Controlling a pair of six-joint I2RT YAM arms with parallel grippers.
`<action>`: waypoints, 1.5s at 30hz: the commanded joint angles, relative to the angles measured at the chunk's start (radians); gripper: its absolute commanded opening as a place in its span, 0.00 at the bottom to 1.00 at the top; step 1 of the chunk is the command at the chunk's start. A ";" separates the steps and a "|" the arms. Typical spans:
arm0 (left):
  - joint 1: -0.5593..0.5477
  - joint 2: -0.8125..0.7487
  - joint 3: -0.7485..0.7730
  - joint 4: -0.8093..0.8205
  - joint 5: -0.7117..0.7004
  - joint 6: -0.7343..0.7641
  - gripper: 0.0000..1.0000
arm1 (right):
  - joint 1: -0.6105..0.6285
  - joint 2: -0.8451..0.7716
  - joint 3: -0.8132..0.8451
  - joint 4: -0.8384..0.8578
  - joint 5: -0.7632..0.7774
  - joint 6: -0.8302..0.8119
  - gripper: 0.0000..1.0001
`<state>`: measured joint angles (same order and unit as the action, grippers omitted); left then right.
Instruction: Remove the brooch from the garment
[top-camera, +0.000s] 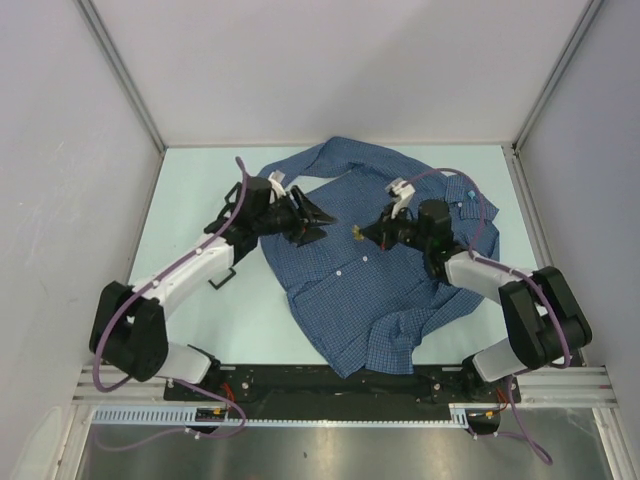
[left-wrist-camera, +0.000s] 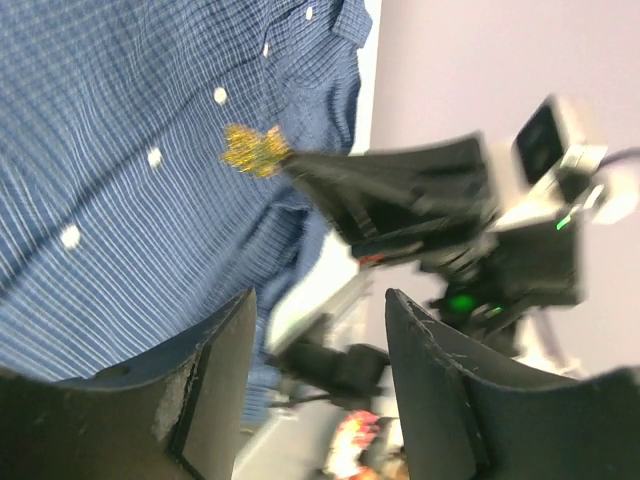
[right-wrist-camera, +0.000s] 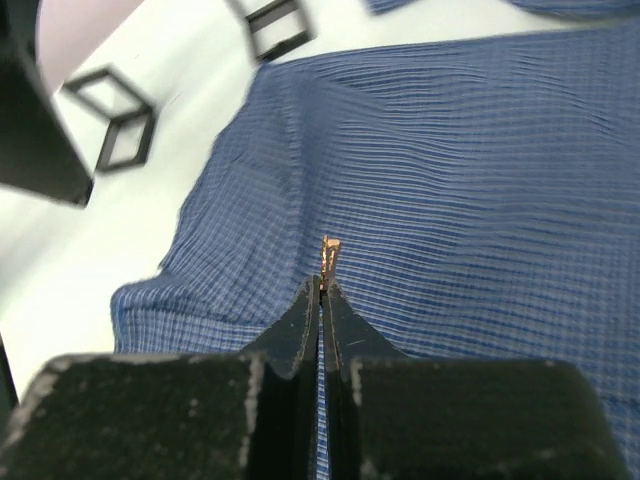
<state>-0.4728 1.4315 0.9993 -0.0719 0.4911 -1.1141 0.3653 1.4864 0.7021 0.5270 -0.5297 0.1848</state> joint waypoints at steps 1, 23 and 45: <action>0.011 -0.051 -0.015 -0.126 -0.006 -0.254 0.58 | 0.084 -0.031 0.022 0.037 0.007 -0.182 0.00; -0.041 0.066 -0.014 -0.172 -0.029 -0.405 0.49 | 0.271 -0.080 0.022 0.036 0.014 -0.349 0.00; -0.049 0.083 -0.015 -0.098 -0.080 -0.322 0.01 | 0.304 -0.138 0.014 0.001 0.123 -0.325 0.32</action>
<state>-0.5179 1.5082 0.9630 -0.2062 0.4229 -1.5139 0.6796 1.4101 0.7013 0.4675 -0.4473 -0.1925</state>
